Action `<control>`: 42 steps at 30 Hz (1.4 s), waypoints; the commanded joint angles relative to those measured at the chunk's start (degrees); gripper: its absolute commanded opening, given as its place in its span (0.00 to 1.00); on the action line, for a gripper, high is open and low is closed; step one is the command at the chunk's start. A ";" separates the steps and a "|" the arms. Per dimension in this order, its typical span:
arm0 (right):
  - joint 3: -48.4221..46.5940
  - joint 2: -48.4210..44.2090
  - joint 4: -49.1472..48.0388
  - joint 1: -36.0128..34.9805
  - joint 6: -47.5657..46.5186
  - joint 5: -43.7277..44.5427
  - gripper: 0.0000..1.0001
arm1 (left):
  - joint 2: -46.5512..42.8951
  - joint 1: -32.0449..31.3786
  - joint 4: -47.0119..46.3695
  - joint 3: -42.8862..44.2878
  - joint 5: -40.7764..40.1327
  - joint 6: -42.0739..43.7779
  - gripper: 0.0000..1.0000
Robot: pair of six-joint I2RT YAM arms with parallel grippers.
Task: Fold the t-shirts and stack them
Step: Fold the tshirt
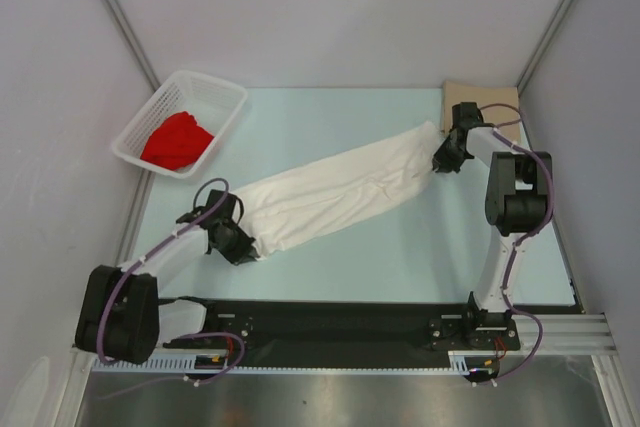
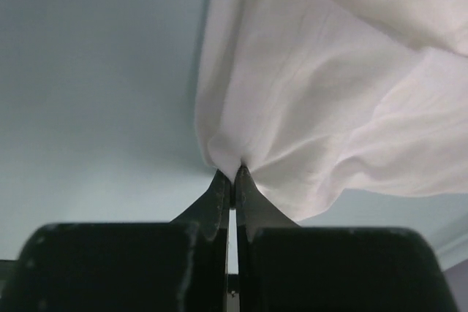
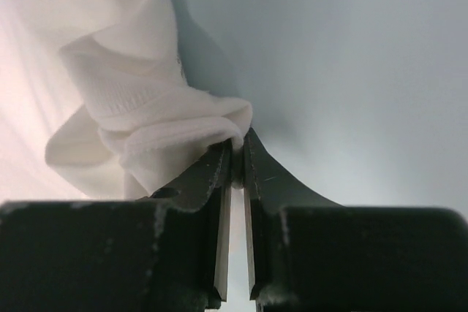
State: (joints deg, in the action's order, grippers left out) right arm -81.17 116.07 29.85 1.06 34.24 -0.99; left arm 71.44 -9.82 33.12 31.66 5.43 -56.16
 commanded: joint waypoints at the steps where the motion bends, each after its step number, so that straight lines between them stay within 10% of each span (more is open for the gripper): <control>1: -6.00 5.64 -5.42 -3.52 -0.66 3.63 0.12 | -5.16 -6.07 4.58 -4.84 1.60 -9.99 0.00; 12: -24.11 13.13 4.95 -3.61 -1.63 7.58 0.15 | -12.03 -20.23 -1.48 -12.42 4.41 -17.24 0.04; 15: -30.44 15.32 14.50 -2.29 -2.68 6.62 0.28 | -11.41 -20.32 2.20 -7.15 3.54 -12.23 0.65; 18: -32.74 14.80 19.44 -1.59 -4.35 5.57 0.41 | -15.26 -20.41 8.70 -1.61 1.09 -9.06 0.85; 27: -26.33 3.21 26.66 -1.50 -10.50 3.10 0.55 | -20.30 -7.08 18.56 15.96 -6.75 14.70 0.88; 34: -20.62 -4.80 27.81 -1.41 -12.44 1.52 0.56 | -2.64 2.09 14.96 27.48 -7.37 39.26 0.71; 42: -17.80 -7.79 25.53 -3.42 -12.44 -4.01 0.56 | 19.94 3.41 7.49 28.11 -8.94 47.54 0.65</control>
State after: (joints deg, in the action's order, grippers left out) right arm -99.48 109.93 55.81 -0.67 23.16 -2.44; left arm 88.51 -7.16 43.42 58.94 -1.85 -15.11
